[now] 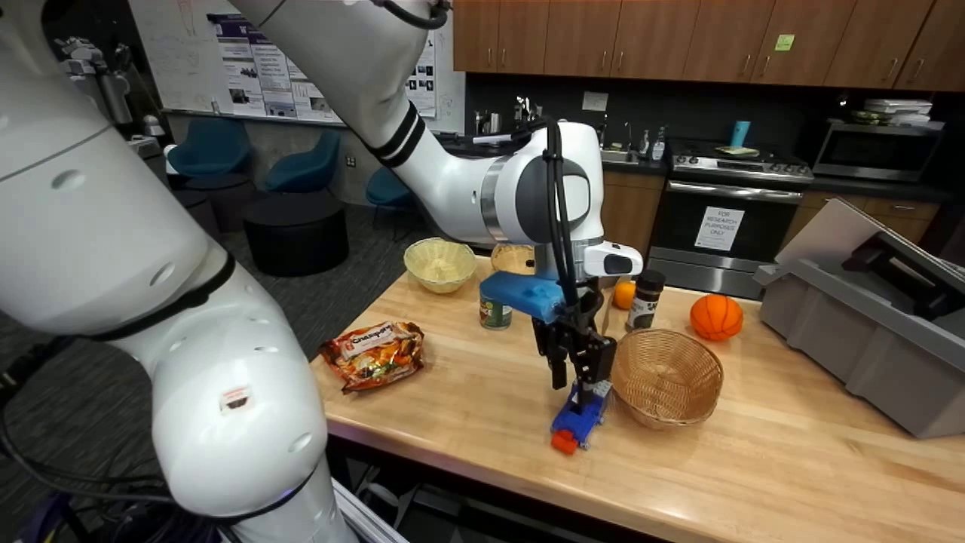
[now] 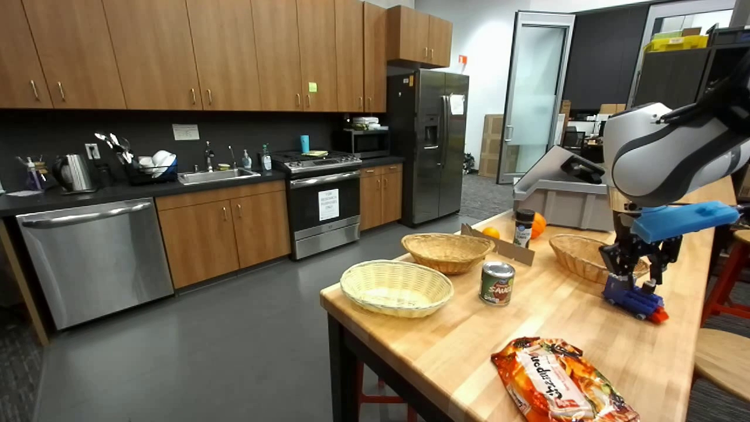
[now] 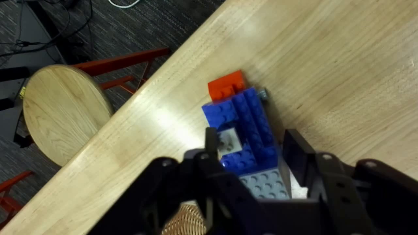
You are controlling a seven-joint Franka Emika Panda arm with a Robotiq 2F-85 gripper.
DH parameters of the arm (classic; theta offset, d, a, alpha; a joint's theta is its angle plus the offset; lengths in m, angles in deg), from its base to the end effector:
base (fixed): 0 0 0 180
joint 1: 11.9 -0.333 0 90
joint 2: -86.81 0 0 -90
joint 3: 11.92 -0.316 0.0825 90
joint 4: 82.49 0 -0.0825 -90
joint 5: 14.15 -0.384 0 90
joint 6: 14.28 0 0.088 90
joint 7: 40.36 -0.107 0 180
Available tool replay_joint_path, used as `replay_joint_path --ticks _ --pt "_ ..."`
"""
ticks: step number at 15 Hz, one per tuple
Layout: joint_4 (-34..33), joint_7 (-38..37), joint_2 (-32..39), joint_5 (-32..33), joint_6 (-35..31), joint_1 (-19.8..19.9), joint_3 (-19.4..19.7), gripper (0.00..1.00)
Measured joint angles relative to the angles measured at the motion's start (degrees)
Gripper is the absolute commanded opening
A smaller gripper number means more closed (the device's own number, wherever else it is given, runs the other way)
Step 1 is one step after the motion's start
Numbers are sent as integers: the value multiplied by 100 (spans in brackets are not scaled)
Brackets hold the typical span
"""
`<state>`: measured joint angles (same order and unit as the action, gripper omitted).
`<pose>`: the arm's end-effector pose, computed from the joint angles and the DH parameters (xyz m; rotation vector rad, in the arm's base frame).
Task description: Move the toy train forwards then put it in the basket on the right.
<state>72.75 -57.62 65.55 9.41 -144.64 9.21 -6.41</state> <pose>0.3350 -0.1763 0.3383 2.7931 -0.6841 -0.1153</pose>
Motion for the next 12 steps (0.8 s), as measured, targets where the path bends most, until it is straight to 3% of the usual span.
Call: replay_joint_path --ticks 2,3,12 --pt "-68 1 0 1 8 0 0 4" --pt "-93 1 1 1 8 -1 0 0" --pt "-219 -21 -177 1 167 -56 -74 3"
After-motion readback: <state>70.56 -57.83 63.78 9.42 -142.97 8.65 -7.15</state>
